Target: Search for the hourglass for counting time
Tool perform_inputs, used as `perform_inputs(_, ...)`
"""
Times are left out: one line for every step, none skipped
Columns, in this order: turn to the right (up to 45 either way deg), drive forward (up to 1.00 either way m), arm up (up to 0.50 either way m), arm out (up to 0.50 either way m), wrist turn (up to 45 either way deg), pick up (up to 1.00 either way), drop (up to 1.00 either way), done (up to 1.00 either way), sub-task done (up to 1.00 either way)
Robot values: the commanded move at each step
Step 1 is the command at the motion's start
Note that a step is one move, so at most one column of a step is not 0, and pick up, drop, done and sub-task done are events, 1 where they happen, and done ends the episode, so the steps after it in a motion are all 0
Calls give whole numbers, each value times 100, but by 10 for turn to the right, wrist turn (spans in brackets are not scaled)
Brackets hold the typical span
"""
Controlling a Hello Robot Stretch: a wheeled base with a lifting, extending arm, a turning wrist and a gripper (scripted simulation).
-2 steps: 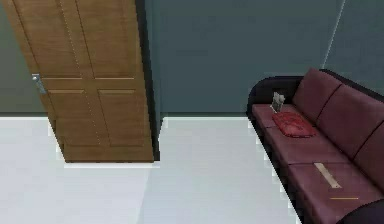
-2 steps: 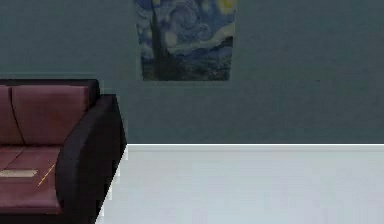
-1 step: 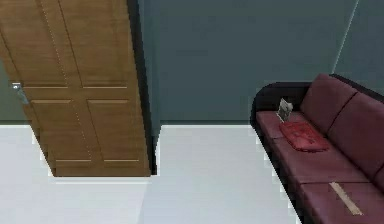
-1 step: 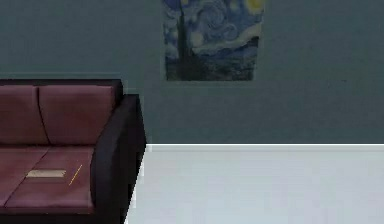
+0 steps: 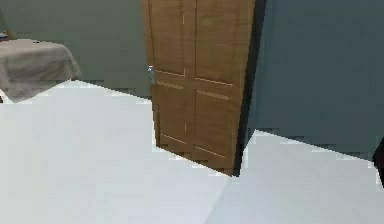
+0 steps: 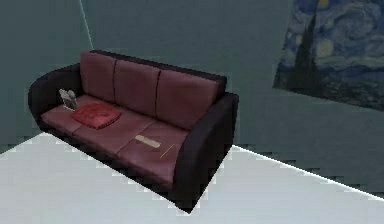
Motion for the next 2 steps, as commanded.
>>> perform_inputs(0,25,0,0,0,0,0,0,0)
perform_inputs(-450,0,0,0,0,0,0,0,0)
